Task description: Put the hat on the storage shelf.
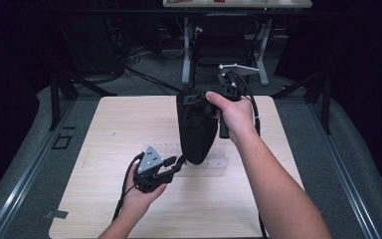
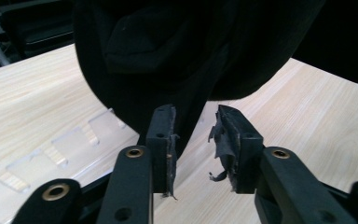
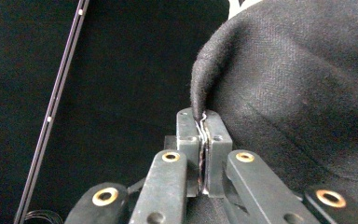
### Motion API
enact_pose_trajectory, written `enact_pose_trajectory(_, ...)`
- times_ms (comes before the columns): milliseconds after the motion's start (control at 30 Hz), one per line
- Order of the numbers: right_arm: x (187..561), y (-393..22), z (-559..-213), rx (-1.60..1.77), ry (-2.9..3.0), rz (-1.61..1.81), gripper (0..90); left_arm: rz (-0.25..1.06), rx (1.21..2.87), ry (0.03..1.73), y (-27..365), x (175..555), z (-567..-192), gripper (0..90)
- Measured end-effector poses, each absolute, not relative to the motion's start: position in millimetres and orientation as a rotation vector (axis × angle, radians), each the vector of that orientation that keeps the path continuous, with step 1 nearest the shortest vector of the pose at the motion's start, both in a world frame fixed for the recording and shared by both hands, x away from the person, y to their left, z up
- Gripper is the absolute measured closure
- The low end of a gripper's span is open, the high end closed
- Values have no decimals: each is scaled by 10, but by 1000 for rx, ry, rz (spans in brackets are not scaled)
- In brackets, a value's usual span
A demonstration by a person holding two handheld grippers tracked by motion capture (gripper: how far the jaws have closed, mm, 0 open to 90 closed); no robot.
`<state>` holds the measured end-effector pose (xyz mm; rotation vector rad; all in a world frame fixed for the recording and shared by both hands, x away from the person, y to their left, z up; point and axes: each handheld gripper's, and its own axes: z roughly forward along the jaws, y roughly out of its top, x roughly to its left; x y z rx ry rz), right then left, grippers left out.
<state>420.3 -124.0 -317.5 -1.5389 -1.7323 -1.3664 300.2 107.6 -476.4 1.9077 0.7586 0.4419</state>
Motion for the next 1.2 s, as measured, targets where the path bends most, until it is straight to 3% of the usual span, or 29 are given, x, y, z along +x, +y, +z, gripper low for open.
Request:
enact_pose_trajectory(300, 4198, -1236, -3177, -1538, -1736, -1366, 880, 475, 1931, 759, 995, 3049, -4704, 790)
enact_pose_trajectory(833, 4164, -1234, -3166, -1522, -1751, -1377, 833, 561, 1975, 701, 977, 3009, -4739, 843)
enact_pose_trajectory(1200, 4098, -1450, -3027, -1543, -1760, -1461, 801, 607, 1984, 717, 1047, 2990, -4792, 856)
